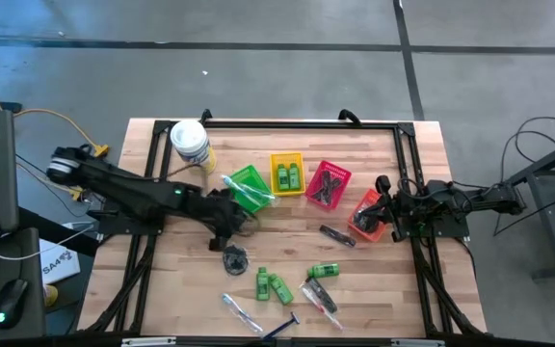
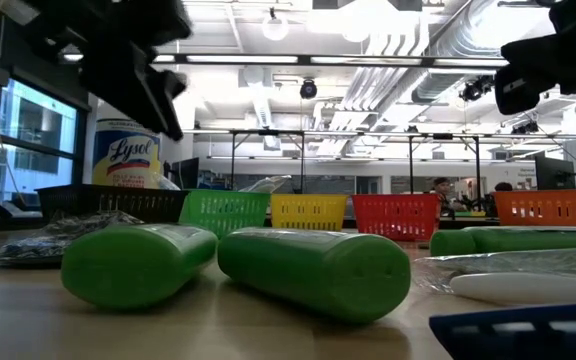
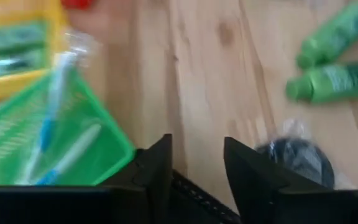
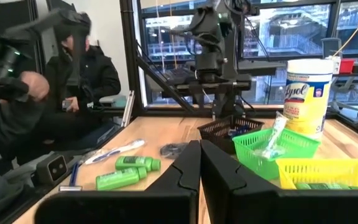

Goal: Pick & Place Travel size toiletries
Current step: Put the black hairbrush into the orange bin

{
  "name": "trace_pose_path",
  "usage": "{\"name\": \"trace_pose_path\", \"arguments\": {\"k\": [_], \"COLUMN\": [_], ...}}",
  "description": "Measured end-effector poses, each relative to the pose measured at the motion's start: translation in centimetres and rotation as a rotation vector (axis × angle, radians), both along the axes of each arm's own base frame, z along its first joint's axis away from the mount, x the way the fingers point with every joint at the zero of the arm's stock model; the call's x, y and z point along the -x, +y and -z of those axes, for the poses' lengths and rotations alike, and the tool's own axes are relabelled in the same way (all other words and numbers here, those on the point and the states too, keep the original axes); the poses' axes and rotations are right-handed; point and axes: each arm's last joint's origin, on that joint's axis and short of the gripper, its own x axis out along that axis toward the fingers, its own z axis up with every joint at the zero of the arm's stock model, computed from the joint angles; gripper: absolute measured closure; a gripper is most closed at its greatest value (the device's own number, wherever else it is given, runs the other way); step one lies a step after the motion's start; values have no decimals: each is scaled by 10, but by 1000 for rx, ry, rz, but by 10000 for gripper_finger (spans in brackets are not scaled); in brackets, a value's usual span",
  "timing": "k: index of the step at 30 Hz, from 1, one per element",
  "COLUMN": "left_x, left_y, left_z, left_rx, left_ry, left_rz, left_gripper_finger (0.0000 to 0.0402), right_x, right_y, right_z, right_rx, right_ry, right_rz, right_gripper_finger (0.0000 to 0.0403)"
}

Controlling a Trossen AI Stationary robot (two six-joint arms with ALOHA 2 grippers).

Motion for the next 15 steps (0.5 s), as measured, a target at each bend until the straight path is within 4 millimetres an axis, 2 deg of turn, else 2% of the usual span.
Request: {"name": "trace_pose_path", "arguments": {"k": [6, 11, 15], "left_x": [-37, -49, -52], "left_y": [-11, -25, -38], "left_z": [6, 20, 28], "left_rx": [13, -27, -49], "left_ry": [240, 406, 442], "left_rz": [73, 170, 226], "left_gripper_finger": [237, 236, 236], "right_x": [0, 0, 0], "right_y": [0, 0, 0], "right_z": [1, 1, 2], "right_rx": [2, 3, 2], "right_ry": [9, 13, 23], "right_rz": [0, -1, -4], "right_gripper_finger": [401, 401, 401]}}
